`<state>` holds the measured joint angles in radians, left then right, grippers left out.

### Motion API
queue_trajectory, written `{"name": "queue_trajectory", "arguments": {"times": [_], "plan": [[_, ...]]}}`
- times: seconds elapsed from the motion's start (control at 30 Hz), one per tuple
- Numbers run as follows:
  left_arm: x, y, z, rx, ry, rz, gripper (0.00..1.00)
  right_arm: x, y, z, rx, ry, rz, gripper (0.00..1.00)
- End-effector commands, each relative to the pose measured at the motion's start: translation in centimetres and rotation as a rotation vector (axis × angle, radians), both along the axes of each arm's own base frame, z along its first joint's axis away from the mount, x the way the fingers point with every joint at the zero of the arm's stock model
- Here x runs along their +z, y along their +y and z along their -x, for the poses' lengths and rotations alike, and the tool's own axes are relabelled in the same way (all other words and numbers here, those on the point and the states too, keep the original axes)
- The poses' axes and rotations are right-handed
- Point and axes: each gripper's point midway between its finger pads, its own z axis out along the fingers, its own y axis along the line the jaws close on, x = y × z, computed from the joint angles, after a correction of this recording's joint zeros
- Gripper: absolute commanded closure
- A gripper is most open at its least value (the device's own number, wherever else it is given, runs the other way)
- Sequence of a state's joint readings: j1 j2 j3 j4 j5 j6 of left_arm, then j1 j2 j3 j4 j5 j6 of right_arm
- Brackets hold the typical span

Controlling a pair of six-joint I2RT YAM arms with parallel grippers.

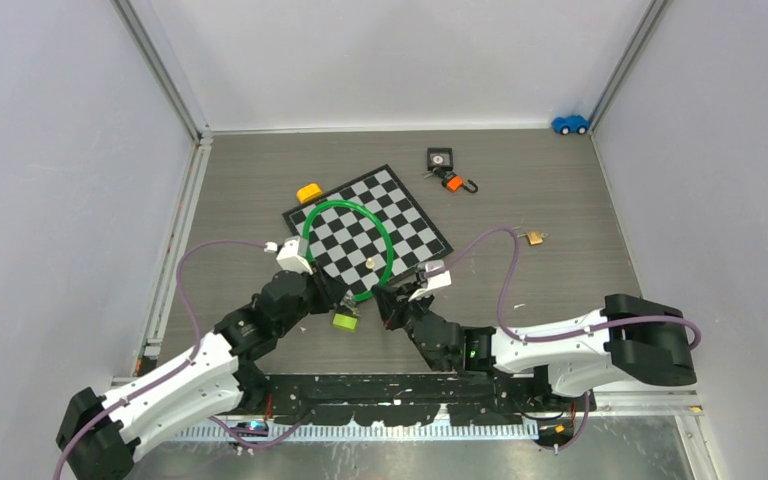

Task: Lock with the key
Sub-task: Lock the lock.

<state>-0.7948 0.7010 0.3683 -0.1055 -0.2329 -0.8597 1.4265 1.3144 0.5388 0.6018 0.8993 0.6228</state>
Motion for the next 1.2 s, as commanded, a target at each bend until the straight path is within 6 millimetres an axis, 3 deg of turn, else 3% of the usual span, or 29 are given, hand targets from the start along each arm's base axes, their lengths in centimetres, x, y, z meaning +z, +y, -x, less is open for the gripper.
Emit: {"name": "queue_trajectory", "arguments": {"times": [0.0,0.33,0.73,0.93,1.17], "plan": [[15.8,-5.3,0.3,-0.162,-0.246,0.480,1.00,-1.0,4.5,5.8,0.367,-0.008,0.014,1.00],[17.3,-6.0,1.0,-0.199,-0.234,0.587,1.00,-3.5,5.1,5.4,0.349,-0.017,0.023,0.99],[16.8,-6.0,1.4,-0.214,-0.224,0.588,1.00,-4.5,7.2,3.1,0.334,-0.008,0.019,1.00],[17.1,-6.4,1.8,-0.244,-0.227,0.605,1.00,-5.8,8.4,3.3,0.377,0.024,0.034,1.00],[17.1,-5.8,1.8,-0.234,-0.259,0.597,1.00,-4.3,7.1,3.1,0.363,-0.002,0.052,1.00]]}}
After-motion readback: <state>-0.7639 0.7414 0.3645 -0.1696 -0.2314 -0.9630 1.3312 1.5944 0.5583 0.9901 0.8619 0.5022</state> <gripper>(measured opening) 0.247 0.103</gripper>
